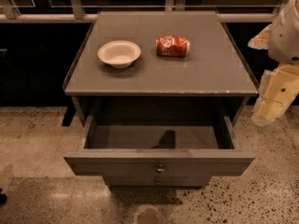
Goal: Close top drawer
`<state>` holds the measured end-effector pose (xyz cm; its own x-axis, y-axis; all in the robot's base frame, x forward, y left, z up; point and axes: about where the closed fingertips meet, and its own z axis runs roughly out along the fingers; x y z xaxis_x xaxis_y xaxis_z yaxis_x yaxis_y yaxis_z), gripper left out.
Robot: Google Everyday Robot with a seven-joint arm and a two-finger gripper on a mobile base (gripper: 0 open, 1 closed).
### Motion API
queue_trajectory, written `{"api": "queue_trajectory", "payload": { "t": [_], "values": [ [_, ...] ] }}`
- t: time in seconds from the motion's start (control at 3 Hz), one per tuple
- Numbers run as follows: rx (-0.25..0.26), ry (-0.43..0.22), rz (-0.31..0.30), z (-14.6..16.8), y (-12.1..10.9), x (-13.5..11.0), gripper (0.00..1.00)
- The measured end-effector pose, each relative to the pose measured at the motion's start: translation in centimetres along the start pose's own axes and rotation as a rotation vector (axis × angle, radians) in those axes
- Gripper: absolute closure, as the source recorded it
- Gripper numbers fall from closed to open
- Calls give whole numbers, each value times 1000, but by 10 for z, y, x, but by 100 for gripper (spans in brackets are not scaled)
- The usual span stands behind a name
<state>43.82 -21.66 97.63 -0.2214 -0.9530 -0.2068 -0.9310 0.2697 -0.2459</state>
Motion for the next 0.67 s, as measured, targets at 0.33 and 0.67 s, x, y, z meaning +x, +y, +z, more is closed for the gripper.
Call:
{"api": "queue_trajectory", "payload": {
  "t": [0.33, 0.67],
  "values": [
    [0, 0, 0, 0, 0, 0, 0],
    [9, -26, 8, 1, 5, 4, 0]
  ]
}}
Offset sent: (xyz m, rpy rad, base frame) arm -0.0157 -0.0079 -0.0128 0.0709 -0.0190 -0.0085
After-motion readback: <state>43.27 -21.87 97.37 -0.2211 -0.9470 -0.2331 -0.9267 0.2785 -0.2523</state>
